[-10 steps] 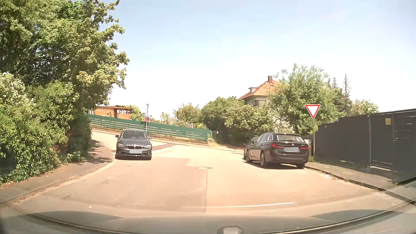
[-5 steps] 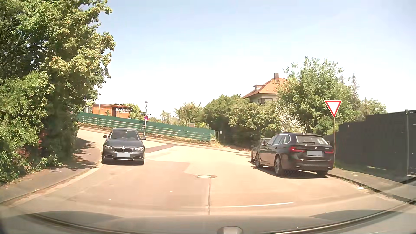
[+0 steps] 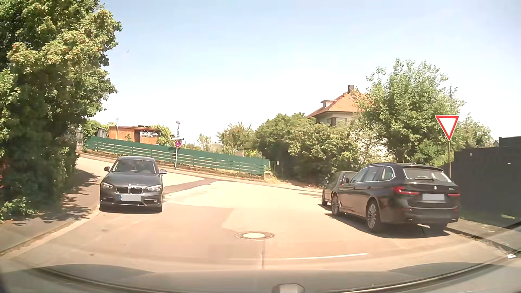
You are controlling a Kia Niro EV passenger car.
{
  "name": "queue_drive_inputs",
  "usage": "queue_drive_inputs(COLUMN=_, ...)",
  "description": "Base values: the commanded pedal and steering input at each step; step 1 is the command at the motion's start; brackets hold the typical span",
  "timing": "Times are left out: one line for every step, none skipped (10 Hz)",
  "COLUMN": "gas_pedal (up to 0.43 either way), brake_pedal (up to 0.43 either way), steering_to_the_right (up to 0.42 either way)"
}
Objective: Follow the waypoints while adhering to traffic rules and regulations
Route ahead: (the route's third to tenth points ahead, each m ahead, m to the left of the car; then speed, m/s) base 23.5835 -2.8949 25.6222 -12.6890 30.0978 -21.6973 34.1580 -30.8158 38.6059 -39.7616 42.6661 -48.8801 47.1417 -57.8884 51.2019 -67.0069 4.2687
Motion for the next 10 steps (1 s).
queue_drive_inputs(gas_pedal=0.0, brake_pedal=0.0, steering_to_the_right=-0.001)
queue_drive_inputs(gas_pedal=0.0, brake_pedal=0.0, steering_to_the_right=-0.001)
queue_drive_inputs(gas_pedal=0.0, brake_pedal=0.0, steering_to_the_right=-0.001)
queue_drive_inputs(gas_pedal=0.0, brake_pedal=0.006, steering_to_the_right=-0.001)
queue_drive_inputs(gas_pedal=0.0, brake_pedal=0.006, steering_to_the_right=-0.001)
queue_drive_inputs(gas_pedal=0.0, brake_pedal=0.0, steering_to_the_right=0.0)
queue_drive_inputs(gas_pedal=0.0, brake_pedal=0.0, steering_to_the_right=0.0)
queue_drive_inputs(gas_pedal=0.0, brake_pedal=0.012, steering_to_the_right=0.0)
queue_drive_inputs(gas_pedal=0.0, brake_pedal=0.073, steering_to_the_right=0.0)
queue_drive_inputs(gas_pedal=0.0, brake_pedal=0.122, steering_to_the_right=0.0)
